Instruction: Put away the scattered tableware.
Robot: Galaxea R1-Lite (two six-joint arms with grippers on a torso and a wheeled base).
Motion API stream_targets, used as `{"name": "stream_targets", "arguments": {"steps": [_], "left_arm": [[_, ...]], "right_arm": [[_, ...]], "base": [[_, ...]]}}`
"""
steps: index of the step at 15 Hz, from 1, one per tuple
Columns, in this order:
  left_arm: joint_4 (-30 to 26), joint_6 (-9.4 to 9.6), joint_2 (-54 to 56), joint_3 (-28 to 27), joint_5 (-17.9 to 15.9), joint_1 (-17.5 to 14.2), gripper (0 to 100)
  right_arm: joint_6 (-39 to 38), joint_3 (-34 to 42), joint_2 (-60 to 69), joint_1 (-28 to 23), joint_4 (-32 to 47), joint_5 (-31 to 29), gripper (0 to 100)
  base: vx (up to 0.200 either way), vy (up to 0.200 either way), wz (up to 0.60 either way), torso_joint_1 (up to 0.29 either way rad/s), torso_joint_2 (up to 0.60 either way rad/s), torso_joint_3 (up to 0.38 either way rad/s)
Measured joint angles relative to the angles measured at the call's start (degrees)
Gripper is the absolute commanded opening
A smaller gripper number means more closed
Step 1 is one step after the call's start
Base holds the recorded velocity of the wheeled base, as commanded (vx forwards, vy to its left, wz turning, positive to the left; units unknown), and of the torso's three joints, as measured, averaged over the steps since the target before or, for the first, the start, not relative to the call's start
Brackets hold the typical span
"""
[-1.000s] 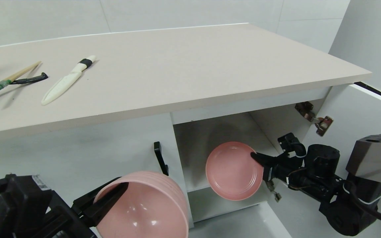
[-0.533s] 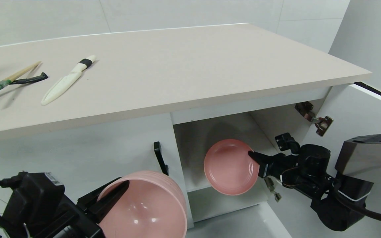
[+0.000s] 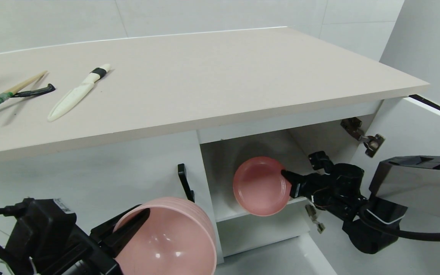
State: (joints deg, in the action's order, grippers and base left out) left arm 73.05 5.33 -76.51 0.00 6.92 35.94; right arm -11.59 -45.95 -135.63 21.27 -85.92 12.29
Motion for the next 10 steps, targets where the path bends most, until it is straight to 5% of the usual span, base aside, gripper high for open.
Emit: {"name": "stream_targets", "arguments": {"steps": [10], "left_arm": [[0.3,-0.07,-1.2,0.0,0.0,0.0,0]], "right_arm": [[0.0,-10.9,-3.6,-0.5,7.7,-4.8,0]], "base": [[0.0,0.0,0.0,0.0,0.0,0.0]]}}
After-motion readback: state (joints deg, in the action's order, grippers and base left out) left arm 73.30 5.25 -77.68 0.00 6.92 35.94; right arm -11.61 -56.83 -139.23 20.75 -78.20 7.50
